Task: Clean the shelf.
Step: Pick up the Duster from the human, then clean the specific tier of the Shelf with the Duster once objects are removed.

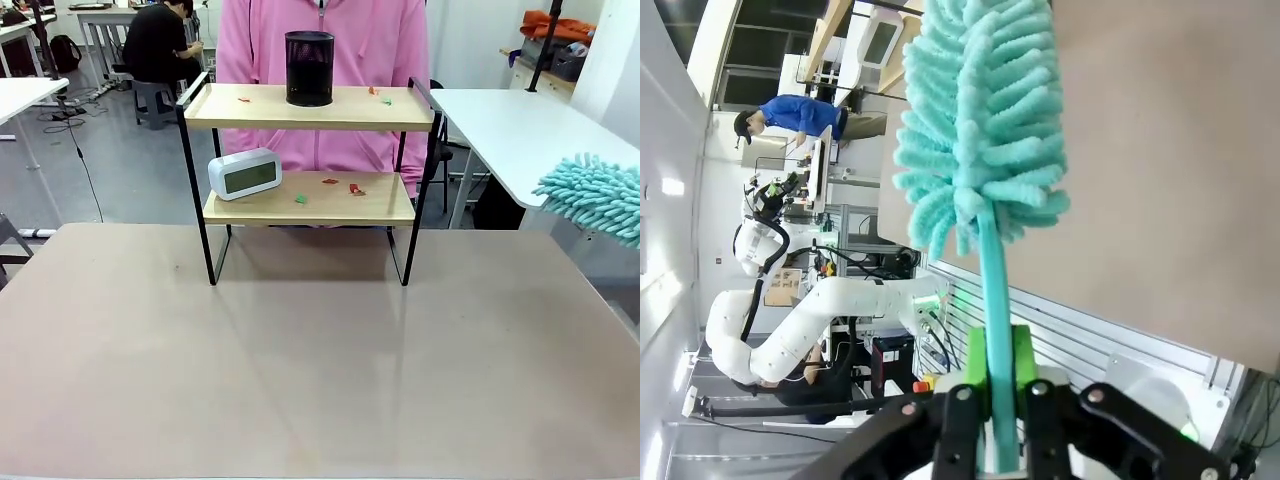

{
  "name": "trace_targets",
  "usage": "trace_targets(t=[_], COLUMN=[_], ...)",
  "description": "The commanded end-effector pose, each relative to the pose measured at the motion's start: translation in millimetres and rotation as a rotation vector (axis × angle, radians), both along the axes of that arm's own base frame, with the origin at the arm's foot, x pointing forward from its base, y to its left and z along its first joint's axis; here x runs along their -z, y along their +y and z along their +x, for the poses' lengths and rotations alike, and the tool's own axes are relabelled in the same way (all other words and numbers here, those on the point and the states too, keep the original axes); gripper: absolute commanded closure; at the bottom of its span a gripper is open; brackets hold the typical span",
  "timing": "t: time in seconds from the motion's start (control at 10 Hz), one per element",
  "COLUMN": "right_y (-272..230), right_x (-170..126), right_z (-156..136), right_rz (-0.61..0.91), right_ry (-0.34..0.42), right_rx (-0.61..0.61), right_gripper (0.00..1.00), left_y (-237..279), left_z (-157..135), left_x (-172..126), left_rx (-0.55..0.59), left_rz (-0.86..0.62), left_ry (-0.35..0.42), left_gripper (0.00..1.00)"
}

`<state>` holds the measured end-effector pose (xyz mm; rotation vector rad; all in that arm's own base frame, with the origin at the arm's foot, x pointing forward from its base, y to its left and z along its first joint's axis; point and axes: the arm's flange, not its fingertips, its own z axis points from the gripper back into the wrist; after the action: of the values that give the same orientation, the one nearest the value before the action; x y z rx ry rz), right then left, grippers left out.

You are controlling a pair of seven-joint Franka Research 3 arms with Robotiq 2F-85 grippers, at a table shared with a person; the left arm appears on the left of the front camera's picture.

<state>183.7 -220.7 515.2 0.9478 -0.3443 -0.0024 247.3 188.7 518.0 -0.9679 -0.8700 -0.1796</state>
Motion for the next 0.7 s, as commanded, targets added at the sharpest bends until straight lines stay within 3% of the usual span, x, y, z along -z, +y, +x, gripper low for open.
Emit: trace_targets(t=[0.0,0.6], right_y=[0.7,0.7], right_x=[-4.9,-4.9], right_z=[-0.1,-0.1], right_rz=[-0.004,-0.004], right_ry=[-0.001,-0.001], right_rx=[0.004,0.004], right_gripper=[1.0,1.0], left_y=[-1.7,-1.7], left_z=[1.6,1.6], left_x=[-0.9,-0.9], left_rx=[0.005,0.005], left_rz=[-0.004,-0.004], left_ry=[-0.027,-0.027], left_gripper=[0.0,0.0])
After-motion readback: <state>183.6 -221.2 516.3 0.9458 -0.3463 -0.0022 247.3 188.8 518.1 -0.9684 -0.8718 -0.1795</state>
